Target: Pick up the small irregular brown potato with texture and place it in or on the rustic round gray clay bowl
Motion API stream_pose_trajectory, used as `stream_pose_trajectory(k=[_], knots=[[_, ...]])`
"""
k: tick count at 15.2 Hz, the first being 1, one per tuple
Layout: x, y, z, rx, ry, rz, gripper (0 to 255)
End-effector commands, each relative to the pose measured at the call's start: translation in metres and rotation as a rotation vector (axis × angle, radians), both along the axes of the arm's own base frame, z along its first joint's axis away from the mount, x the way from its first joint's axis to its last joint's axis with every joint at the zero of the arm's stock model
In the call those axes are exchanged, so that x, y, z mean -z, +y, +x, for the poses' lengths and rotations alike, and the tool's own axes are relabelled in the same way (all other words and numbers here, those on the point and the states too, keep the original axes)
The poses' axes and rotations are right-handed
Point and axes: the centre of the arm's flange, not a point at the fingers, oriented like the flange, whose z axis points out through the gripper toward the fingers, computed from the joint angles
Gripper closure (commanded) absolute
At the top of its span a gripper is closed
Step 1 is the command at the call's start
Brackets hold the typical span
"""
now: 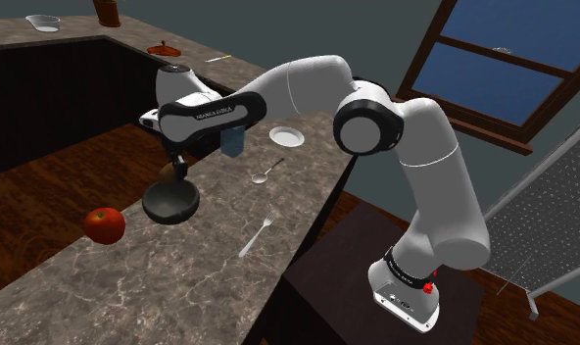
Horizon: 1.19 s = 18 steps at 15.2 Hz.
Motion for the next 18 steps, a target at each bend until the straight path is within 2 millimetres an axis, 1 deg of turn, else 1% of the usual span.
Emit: stream_pose_trajectory(k=[1,13,14,18], knots=[[0.003,0.015,0.005,0.001,0.0,0.0,255],[0.067,0.015,0.005,0.001,0.0,0.0,255],[0.07,0.015,0.005,0.001,0.0,0.0,255],[0.07,0.015,0.005,0.001,0.0,0.0,255]])
